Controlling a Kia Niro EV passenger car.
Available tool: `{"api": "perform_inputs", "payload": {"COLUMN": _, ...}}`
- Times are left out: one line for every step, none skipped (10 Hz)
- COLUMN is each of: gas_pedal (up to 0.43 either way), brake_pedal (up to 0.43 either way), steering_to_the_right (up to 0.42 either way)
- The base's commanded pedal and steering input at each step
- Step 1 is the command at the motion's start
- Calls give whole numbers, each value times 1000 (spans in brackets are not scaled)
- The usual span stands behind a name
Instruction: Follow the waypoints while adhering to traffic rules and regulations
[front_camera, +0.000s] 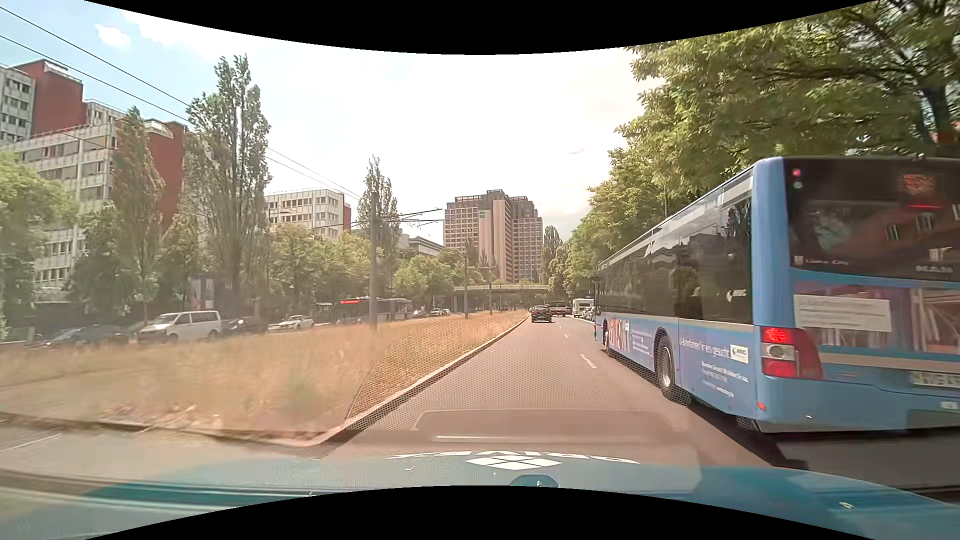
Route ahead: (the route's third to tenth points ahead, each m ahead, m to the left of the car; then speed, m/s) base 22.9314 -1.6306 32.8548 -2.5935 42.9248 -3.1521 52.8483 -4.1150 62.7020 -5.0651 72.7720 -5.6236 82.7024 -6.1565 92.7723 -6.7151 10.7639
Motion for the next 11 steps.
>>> {"api": "perform_inputs", "payload": {"gas_pedal": 421, "brake_pedal": 0, "steering_to_the_right": 43}}
{"api": "perform_inputs", "payload": {"gas_pedal": 421, "brake_pedal": 0, "steering_to_the_right": 43}}
{"api": "perform_inputs", "payload": {"gas_pedal": 409, "brake_pedal": 0, "steering_to_the_right": 42}}
{"api": "perform_inputs", "payload": {"gas_pedal": 370, "brake_pedal": 0, "steering_to_the_right": 42}}
{"api": "perform_inputs", "payload": {"gas_pedal": 339, "brake_pedal": 0, "steering_to_the_right": 41}}
{"api": "perform_inputs", "payload": {"gas_pedal": 299, "brake_pedal": 0, "steering_to_the_right": 38}}
{"api": "perform_inputs", "payload": {"gas_pedal": 280, "brake_pedal": 0, "steering_to_the_right": 31}}
{"api": "perform_inputs", "payload": {"gas_pedal": 228, "brake_pedal": 0, "steering_to_the_right": 21}}
{"api": "perform_inputs", "payload": {"gas_pedal": 220, "brake_pedal": 0, "steering_to_the_right": 13}}
{"api": "perform_inputs", "payload": {"gas_pedal": 189, "brake_pedal": 0, "steering_to_the_right": 8}}
{"api": "perform_inputs", "payload": {"gas_pedal": 189, "brake_pedal": 0, "steering_to_the_right": 6}}
